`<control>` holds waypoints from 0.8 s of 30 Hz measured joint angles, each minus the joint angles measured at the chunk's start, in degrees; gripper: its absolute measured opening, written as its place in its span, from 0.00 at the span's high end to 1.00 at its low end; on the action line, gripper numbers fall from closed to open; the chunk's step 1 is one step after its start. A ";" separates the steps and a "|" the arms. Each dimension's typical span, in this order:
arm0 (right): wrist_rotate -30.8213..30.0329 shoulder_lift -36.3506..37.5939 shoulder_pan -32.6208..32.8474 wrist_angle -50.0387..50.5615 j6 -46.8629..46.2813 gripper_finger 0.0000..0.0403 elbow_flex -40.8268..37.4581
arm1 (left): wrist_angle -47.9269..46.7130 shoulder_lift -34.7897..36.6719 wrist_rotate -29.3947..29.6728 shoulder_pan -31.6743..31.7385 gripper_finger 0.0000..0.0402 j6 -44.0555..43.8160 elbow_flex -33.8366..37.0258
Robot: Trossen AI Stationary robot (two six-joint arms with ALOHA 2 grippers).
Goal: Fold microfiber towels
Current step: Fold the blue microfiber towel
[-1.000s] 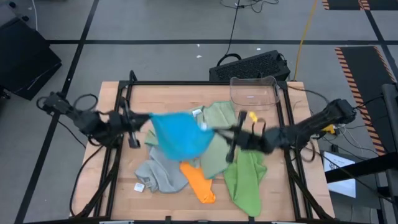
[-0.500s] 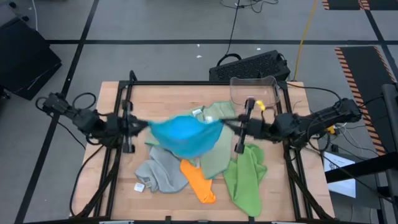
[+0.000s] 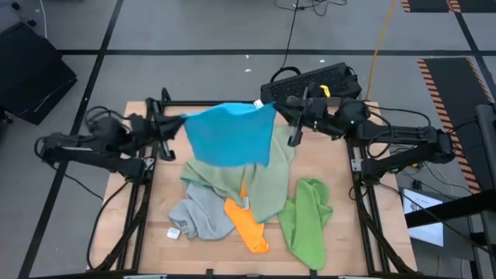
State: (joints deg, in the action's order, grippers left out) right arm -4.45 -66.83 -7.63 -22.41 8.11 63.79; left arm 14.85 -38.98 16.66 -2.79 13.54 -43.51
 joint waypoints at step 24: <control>-4.25 -0.37 29.17 1.39 -13.00 1.00 -17.01 | -18.13 -15.51 -6.20 -25.48 0.98 -28.06 1.74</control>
State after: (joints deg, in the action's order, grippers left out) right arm -8.70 -67.20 21.54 -21.02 -4.89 46.78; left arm -3.28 -54.49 10.47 -28.27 -14.51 -41.76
